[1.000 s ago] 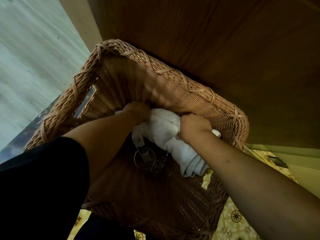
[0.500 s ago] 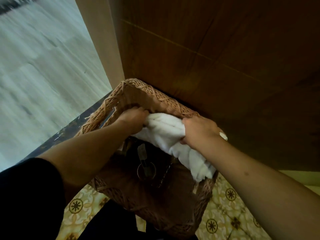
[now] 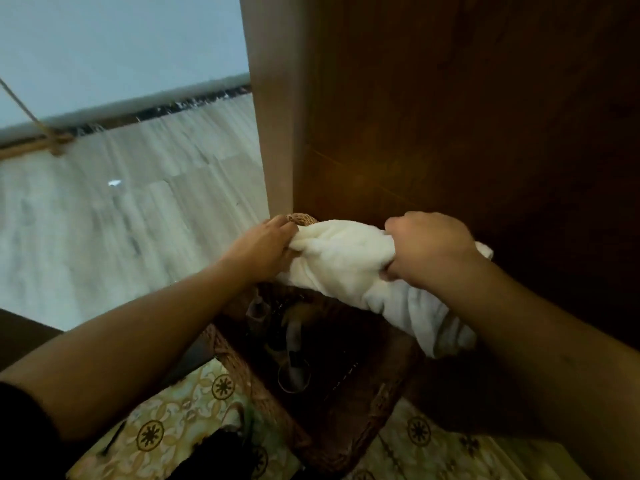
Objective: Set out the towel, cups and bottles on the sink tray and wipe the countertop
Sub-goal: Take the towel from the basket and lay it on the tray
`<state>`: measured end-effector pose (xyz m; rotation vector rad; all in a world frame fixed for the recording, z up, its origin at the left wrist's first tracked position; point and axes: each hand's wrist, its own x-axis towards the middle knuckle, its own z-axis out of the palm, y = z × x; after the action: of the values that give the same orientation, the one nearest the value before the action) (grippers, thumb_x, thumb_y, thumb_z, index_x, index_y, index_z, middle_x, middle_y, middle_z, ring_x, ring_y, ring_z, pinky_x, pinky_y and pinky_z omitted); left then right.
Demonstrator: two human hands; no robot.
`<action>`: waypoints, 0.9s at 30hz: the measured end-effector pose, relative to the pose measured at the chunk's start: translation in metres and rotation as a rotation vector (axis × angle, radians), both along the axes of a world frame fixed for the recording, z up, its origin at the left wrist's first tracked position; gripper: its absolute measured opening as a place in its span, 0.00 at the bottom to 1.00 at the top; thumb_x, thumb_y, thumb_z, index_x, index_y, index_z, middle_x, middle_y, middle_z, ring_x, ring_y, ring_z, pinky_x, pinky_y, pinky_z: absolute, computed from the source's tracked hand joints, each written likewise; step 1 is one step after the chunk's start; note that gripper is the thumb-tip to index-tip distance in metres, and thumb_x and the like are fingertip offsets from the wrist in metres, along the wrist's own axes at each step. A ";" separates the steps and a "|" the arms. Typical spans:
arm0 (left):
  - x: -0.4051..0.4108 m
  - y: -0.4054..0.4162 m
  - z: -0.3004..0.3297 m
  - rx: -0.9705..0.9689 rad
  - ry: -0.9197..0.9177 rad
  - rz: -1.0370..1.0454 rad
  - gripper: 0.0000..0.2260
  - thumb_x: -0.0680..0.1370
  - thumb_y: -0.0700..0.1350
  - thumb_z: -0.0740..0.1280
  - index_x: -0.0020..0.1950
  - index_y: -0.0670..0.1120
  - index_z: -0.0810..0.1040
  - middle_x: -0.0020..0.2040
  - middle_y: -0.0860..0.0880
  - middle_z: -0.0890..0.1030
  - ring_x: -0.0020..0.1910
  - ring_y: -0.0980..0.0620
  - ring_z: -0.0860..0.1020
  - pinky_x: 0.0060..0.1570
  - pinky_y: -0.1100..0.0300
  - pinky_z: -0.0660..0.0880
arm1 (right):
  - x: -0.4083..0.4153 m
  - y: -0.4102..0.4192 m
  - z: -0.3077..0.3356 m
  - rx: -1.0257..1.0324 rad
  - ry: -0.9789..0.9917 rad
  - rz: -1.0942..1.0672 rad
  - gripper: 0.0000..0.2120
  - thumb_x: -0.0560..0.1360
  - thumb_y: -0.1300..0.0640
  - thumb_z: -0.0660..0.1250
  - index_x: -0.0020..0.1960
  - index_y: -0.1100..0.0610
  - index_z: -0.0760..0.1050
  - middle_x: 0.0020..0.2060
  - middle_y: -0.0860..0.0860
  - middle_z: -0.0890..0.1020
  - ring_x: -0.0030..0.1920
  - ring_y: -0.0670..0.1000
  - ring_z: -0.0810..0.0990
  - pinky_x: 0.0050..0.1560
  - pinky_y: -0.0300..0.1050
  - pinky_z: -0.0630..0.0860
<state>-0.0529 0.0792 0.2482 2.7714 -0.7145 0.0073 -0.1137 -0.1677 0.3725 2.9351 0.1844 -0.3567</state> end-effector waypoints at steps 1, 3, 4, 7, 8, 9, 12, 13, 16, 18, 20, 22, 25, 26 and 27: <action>-0.006 0.003 0.012 -0.009 -0.028 0.029 0.13 0.80 0.52 0.64 0.56 0.43 0.76 0.53 0.43 0.77 0.51 0.42 0.78 0.45 0.55 0.69 | -0.001 0.001 0.011 0.003 -0.030 0.028 0.16 0.71 0.45 0.74 0.51 0.50 0.71 0.42 0.49 0.75 0.44 0.53 0.76 0.40 0.49 0.70; -0.017 0.013 0.036 -0.021 -0.089 0.081 0.15 0.80 0.54 0.61 0.57 0.44 0.76 0.53 0.45 0.77 0.51 0.44 0.78 0.44 0.57 0.67 | -0.002 0.006 0.034 -0.003 -0.097 0.071 0.16 0.71 0.44 0.75 0.50 0.49 0.71 0.41 0.49 0.75 0.43 0.53 0.77 0.37 0.48 0.69; -0.022 0.018 0.048 -0.026 -0.126 0.103 0.15 0.80 0.55 0.60 0.58 0.45 0.76 0.53 0.45 0.77 0.51 0.45 0.78 0.43 0.58 0.66 | -0.003 0.010 0.044 -0.015 -0.130 0.088 0.16 0.71 0.44 0.75 0.48 0.48 0.70 0.40 0.48 0.74 0.41 0.53 0.76 0.35 0.46 0.67; -0.041 0.043 0.082 -0.024 -0.241 0.166 0.19 0.79 0.58 0.57 0.60 0.47 0.76 0.52 0.47 0.78 0.49 0.49 0.78 0.41 0.59 0.65 | -0.005 0.026 0.071 -0.018 -0.214 0.146 0.16 0.71 0.42 0.74 0.45 0.47 0.68 0.38 0.47 0.73 0.37 0.50 0.73 0.29 0.43 0.60; -0.049 0.054 0.092 -0.018 -0.281 0.182 0.19 0.79 0.59 0.57 0.59 0.47 0.77 0.52 0.48 0.78 0.48 0.49 0.78 0.40 0.59 0.66 | -0.006 0.033 0.078 -0.007 -0.232 0.172 0.16 0.71 0.41 0.73 0.46 0.47 0.69 0.38 0.47 0.73 0.36 0.49 0.72 0.29 0.43 0.59; -0.057 0.067 0.100 -0.008 -0.317 0.197 0.19 0.80 0.59 0.58 0.59 0.47 0.77 0.51 0.48 0.79 0.47 0.49 0.78 0.40 0.59 0.67 | -0.007 0.042 0.084 0.003 -0.244 0.201 0.16 0.71 0.40 0.73 0.47 0.46 0.69 0.38 0.46 0.73 0.35 0.49 0.71 0.29 0.43 0.59; -0.088 0.115 0.117 0.036 -0.407 0.265 0.16 0.80 0.58 0.62 0.58 0.48 0.77 0.50 0.49 0.79 0.43 0.52 0.76 0.37 0.60 0.67 | -0.013 0.079 0.092 0.041 -0.260 0.300 0.17 0.70 0.37 0.73 0.48 0.44 0.70 0.39 0.45 0.73 0.35 0.47 0.72 0.29 0.42 0.61; -0.101 0.133 0.121 0.049 -0.422 0.293 0.15 0.80 0.58 0.62 0.58 0.49 0.77 0.49 0.50 0.79 0.42 0.53 0.75 0.36 0.60 0.68 | -0.016 0.094 0.092 0.057 -0.270 0.339 0.18 0.70 0.36 0.72 0.49 0.44 0.70 0.38 0.45 0.73 0.35 0.47 0.72 0.29 0.42 0.62; -0.148 0.191 0.127 0.063 -0.412 0.384 0.16 0.80 0.59 0.62 0.58 0.49 0.77 0.50 0.50 0.78 0.42 0.54 0.75 0.37 0.58 0.75 | -0.032 0.147 0.089 0.118 -0.281 0.476 0.19 0.70 0.33 0.69 0.51 0.44 0.70 0.38 0.44 0.71 0.36 0.46 0.72 0.32 0.43 0.65; -0.188 0.231 0.127 0.063 -0.391 0.450 0.16 0.80 0.59 0.62 0.59 0.49 0.77 0.51 0.50 0.78 0.43 0.54 0.75 0.39 0.59 0.75 | -0.050 0.188 0.086 0.144 -0.275 0.579 0.22 0.70 0.32 0.68 0.54 0.45 0.71 0.38 0.44 0.69 0.37 0.48 0.72 0.32 0.43 0.64; -0.233 0.271 0.125 0.081 -0.376 0.525 0.14 0.80 0.58 0.63 0.58 0.51 0.77 0.50 0.52 0.78 0.42 0.56 0.74 0.37 0.63 0.70 | -0.073 0.231 0.084 0.168 -0.264 0.676 0.25 0.69 0.31 0.69 0.57 0.46 0.71 0.39 0.45 0.69 0.39 0.50 0.72 0.31 0.42 0.60; -0.284 0.310 0.123 0.104 -0.374 0.609 0.13 0.79 0.58 0.63 0.57 0.52 0.77 0.49 0.53 0.77 0.41 0.56 0.73 0.34 0.65 0.66 | -0.099 0.276 0.080 0.211 -0.225 0.764 0.27 0.69 0.32 0.70 0.59 0.46 0.71 0.43 0.46 0.72 0.41 0.50 0.73 0.35 0.44 0.65; -0.369 0.362 0.123 0.112 -0.361 0.703 0.14 0.79 0.58 0.62 0.58 0.52 0.78 0.48 0.53 0.76 0.41 0.55 0.73 0.33 0.62 0.67 | -0.147 0.344 0.073 0.262 -0.201 0.898 0.27 0.69 0.33 0.71 0.61 0.47 0.72 0.45 0.46 0.74 0.41 0.48 0.72 0.39 0.45 0.65; -0.399 0.378 0.124 0.106 -0.354 0.734 0.15 0.79 0.59 0.61 0.57 0.51 0.78 0.48 0.53 0.76 0.42 0.54 0.74 0.33 0.61 0.67 | -0.165 0.367 0.071 0.270 -0.202 0.937 0.27 0.69 0.33 0.71 0.61 0.47 0.72 0.45 0.45 0.73 0.41 0.47 0.71 0.38 0.43 0.64; -0.428 0.393 0.124 0.106 -0.352 0.770 0.16 0.79 0.59 0.59 0.57 0.51 0.79 0.47 0.52 0.77 0.42 0.53 0.75 0.33 0.61 0.68 | -0.183 0.391 0.069 0.275 -0.198 0.973 0.28 0.69 0.33 0.71 0.62 0.47 0.73 0.45 0.45 0.73 0.41 0.47 0.71 0.39 0.43 0.63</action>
<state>-0.4806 0.4720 0.3718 2.9881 0.3358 0.6308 -0.2966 0.2232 0.4411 2.6639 1.6242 0.1212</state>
